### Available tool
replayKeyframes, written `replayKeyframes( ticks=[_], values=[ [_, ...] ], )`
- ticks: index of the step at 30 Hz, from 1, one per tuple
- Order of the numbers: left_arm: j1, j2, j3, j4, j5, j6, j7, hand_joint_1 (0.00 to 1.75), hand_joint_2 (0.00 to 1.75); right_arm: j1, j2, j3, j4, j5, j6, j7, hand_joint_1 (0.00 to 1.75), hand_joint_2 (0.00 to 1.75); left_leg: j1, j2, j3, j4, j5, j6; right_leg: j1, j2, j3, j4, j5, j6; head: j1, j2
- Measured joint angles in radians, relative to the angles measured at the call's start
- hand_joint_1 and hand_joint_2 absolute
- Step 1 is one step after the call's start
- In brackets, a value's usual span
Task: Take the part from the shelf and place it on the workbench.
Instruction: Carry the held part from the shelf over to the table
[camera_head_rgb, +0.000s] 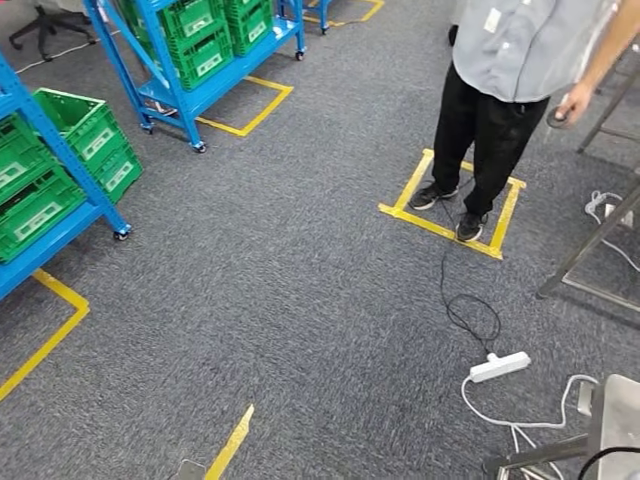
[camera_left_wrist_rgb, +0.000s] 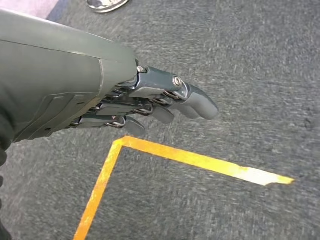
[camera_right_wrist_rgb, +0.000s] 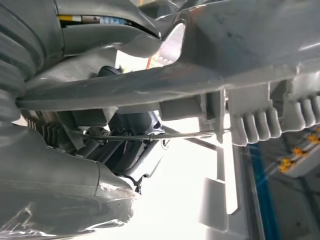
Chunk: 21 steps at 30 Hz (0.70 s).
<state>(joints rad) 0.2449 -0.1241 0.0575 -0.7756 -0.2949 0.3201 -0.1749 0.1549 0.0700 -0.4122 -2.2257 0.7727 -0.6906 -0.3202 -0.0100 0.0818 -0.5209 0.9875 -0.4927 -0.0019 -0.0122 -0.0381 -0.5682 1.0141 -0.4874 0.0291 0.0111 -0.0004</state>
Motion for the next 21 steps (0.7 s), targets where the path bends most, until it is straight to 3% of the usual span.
replayKeyframes(
  ticks=[2,3,4,6,7,8,9,10,11,13,14,16,18,19,21],
  values=[
    [0.001,-0.001,0.005,-0.002,-0.003,-0.003,0.0,0.0,1.75,0.004,0.0,-0.007,0.0,-0.007,0.0,-0.001,1.75,1.75,0.002,0.003,0.0,0.006,-0.008,-0.008,-0.001,0.017,-0.004,0.002,0.003,-0.012,-0.002,0.0],
    [0.002,-0.001,0.008,-0.003,-0.006,-0.004,0.0,0.0,1.75,0.005,0.0,-0.011,0.0,-0.013,0.0,-0.003,1.75,1.75,0.004,-0.009,-0.007,0.024,-0.024,-0.012,-0.002,0.024,-0.005,0.002,0.005,-0.017,-0.003,0.0],
    [0.003,-0.002,0.01,-0.004,-0.01,-0.005,0.0,0.0,1.75,0.005,0.0,-0.014,0.0,-0.019,0.0,-0.005,1.75,1.75,0.006,-0.025,-0.023,0.062,-0.052,-0.016,-0.003,0.032,-0.005,0.001,0.006,-0.022,-0.005,0.0],
    [0.007,-0.003,0.017,-0.006,-0.016,-0.006,0.0,0.0,1.75,0.006,0.0,-0.021,-0.001,-0.031,0.0,-0.012,1.75,1.75,0.008,-0.056,-0.079,0.189,-0.12,-0.019,0.0,0.049,-0.008,0.001,0.008,-0.026,-0.008,0.0],
    [0.01,-0.004,0.021,-0.006,-0.019,-0.007,0.0,0.0,1.75,0.006,0.0,-0.026,-0.001,-0.037,0.0,-0.015,1.75,1.75,0.008,-0.063,-0.108,0.249,-0.142,-0.017,0.002,0.059,-0.008,0.001,0.008,-0.028,-0.008,0.0],
    [0.013,-0.006,0.025,-0.006,-0.021,-0.008,0.0,0.0,1.75,0.008,0.001,-0.032,-0.001,-0.042,0.0,-0.018,1.75,1.75,0.007,-0.067,-0.126,0.283,-0.145,-0.013,0.005,0.07,-0.008,0.001,0.009,-0.029,-0.008,0.0],
    [0.015,-0.007,0.029,-0.006,-0.023,-0.009,0.0,0.0,1.75,0.01,0.001,-0.037,-0.001,-0.046,0.0,-0.02,1.75,1.75,0.005,-0.07,-0.127,0.28,-0.127,-0.006,0.008,0.082,-0.008,0.001,0.009,-0.029,-0.008,0.0],
    [0.017,-0.007,0.032,-0.006,-0.024,-0.009,0.0,0.0,1.75,0.012,0.001,-0.042,-0.001,-0.049,0.0,-0.021,1.75,1.75,0.002,-0.076,-0.111,0.241,-0.093,0.002,0.011,0.094,-0.006,0.001,0.009,-0.03,-0.008,0.0],
    [0.018,-0.007,0.034,-0.007,-0.026,-0.01,0.0,0.0,1.75,0.014,0.002,-0.046,-0.001,-0.052,0.0,-0.023,1.75,1.75,-0.003,-0.092,-0.084,0.177,-0.05,0.013,0.012,0.106,-0.005,0.001,0.009,-0.03,-0.008,0.0],
    [0.019,-0.008,0.041,-0.01,-0.033,-0.012,0.0,0.0,1.75,0.016,0.004,-0.055,-0.001,-0.059,0.0,-0.027,1.75,1.75,-0.01,-0.137,-0.036,0.066,0.004,0.035,0.01,0.125,-0.006,0.001,0.01,-0.028,-0.006,0.0],
    [0.02,-0.008,0.046,-0.012,-0.038,-0.014,0.0,0.0,1.75,0.017,0.006,-0.059,-0.002,-0.065,0.0,-0.031,1.75,1.75,-0.013,-0.153,-0.024,0.036,0.012,0.044,0.007,0.134,-0.009,0.001,0.012,-0.026,-0.007,0.0],
    [0.023,-0.013,0.057,-0.018,-0.051,-0.02,0.001,0.0,1.75,0.023,0.011,-0.071,-0.003,-0.08,0.0,-0.036,1.75,1.75,-0.015,-0.149,-0.018,0.015,0.009,0.052,0.003,0.154,-0.019,-0.001,0.018,-0.016,-0.01,0.0],
    [0.026,-0.019,0.068,-0.026,-0.068,-0.028,0.001,0.0,1.75,0.031,0.016,-0.088,-0.006,-0.096,0.0,-0.044,1.75,1.75,-0.01,-0.127,-0.008,-0.012,0.016,0.05,0.005,0.134,-0.034,0.012,0.01,-0.009,-0.009,0.0],
    [0.027,-0.022,0.074,-0.03,-0.076,-0.032,0.001,0.0,1.75,0.031,0.019,-0.096,-0.008,-0.103,-0.001,-0.049,1.75,1.75,-0.007,-0.114,-0.003,-0.023,0.02,0.047,0.007,0.11,-0.051,0.042,-0.009,-0.005,-0.007,0.0],
    [0.03,-0.029,0.089,-0.033,-0.091,-0.041,0.001,0.0,1.75,0.029,0.024,-0.107,-0.01,-0.114,-0.001,-0.06,1.75,1.75,-0.005,-0.09,0.002,-0.031,0.023,0.045,0.006,0.062,-0.105,0.154,-0.07,0.005,-0.003,0.0]
  ],
)
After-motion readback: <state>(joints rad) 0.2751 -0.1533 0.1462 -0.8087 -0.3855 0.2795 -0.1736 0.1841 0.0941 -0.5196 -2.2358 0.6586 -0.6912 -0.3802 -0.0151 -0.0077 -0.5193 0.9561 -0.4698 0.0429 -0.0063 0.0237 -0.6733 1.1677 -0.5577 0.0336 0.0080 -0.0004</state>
